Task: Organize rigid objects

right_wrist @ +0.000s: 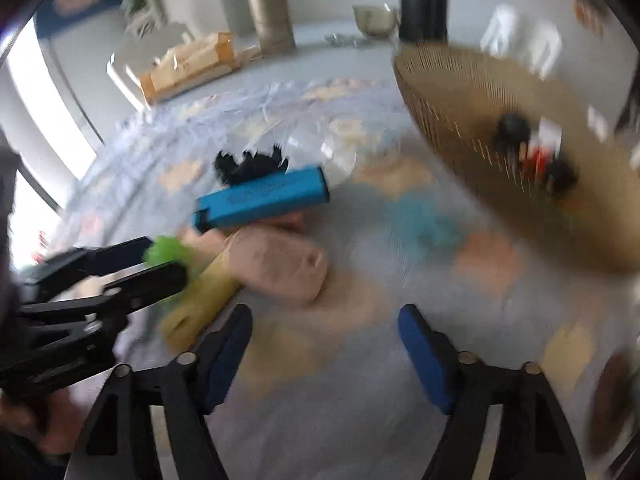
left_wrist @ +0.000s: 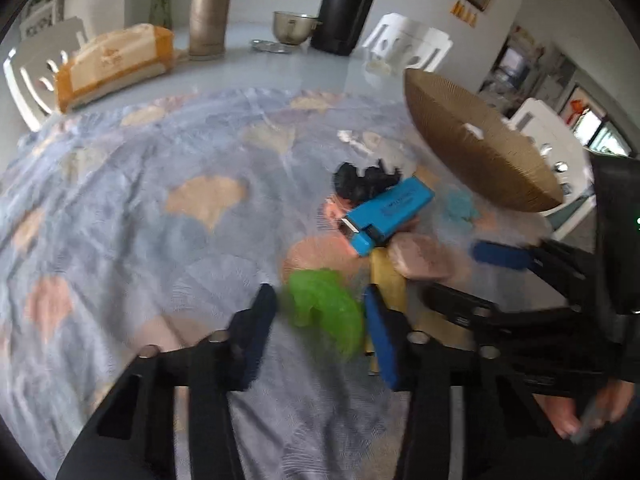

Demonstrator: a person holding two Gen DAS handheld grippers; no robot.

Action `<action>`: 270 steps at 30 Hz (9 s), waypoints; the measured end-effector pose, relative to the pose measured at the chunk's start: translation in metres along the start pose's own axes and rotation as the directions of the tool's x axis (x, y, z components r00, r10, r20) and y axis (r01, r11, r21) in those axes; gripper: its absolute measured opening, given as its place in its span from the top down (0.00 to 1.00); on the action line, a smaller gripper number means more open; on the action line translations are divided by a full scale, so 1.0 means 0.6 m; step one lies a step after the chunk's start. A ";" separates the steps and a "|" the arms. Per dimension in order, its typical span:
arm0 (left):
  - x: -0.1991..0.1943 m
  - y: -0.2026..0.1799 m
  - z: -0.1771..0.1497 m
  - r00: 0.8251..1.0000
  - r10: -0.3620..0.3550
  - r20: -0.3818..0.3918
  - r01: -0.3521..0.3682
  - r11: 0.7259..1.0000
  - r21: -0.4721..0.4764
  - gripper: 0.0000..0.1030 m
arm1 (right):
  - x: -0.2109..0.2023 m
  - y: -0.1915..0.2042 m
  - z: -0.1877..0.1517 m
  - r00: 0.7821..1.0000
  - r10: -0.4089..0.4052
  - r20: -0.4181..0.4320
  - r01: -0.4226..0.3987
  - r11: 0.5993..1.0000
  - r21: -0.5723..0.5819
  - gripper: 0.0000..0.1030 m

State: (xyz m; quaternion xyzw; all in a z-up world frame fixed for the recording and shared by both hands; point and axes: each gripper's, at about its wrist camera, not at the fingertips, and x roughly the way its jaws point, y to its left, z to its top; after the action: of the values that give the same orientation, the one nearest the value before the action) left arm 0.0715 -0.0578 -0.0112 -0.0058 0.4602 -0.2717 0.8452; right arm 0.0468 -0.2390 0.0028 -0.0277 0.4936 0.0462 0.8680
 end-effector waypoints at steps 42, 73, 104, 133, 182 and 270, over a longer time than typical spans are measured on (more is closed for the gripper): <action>-0.023 -0.004 -0.003 0.988 0.076 0.131 -0.080 0.996 0.027 0.73 | -0.100 0.075 -0.156 0.976 0.211 0.057 -0.206 0.975 -0.085 0.27; -0.026 0.004 -0.004 0.989 0.055 0.135 -0.053 0.998 -0.018 0.73 | -0.047 0.096 -0.095 0.988 0.149 0.026 -0.150 0.988 0.026 0.32; -0.224 -0.197 0.165 0.874 -0.277 0.399 0.225 0.959 0.172 0.73 | -0.410 -0.066 -0.012 0.791 -0.254 0.557 0.167 0.965 0.204 0.60; -0.100 -0.166 0.186 0.928 -0.216 0.305 0.204 0.976 0.071 0.25 | -0.246 -0.168 0.031 0.933 -0.184 0.309 0.066 0.932 0.356 0.40; -0.025 -0.027 -0.064 0.995 0.102 0.019 -0.102 0.995 -0.023 0.24 | -0.107 0.018 -0.122 0.963 -0.110 0.245 0.065 0.981 0.184 0.20; -0.099 -0.119 -0.042 0.994 0.042 0.102 -0.057 0.987 0.150 0.80 | -0.179 0.010 -0.145 0.957 0.082 0.279 -0.123 0.983 0.133 0.78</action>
State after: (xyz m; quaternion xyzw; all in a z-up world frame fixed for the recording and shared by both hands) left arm -0.0062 -0.0847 0.0386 0.0571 0.3957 -0.2846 0.8713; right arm -0.0828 -0.2471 0.0508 0.0698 0.3723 0.0578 0.9237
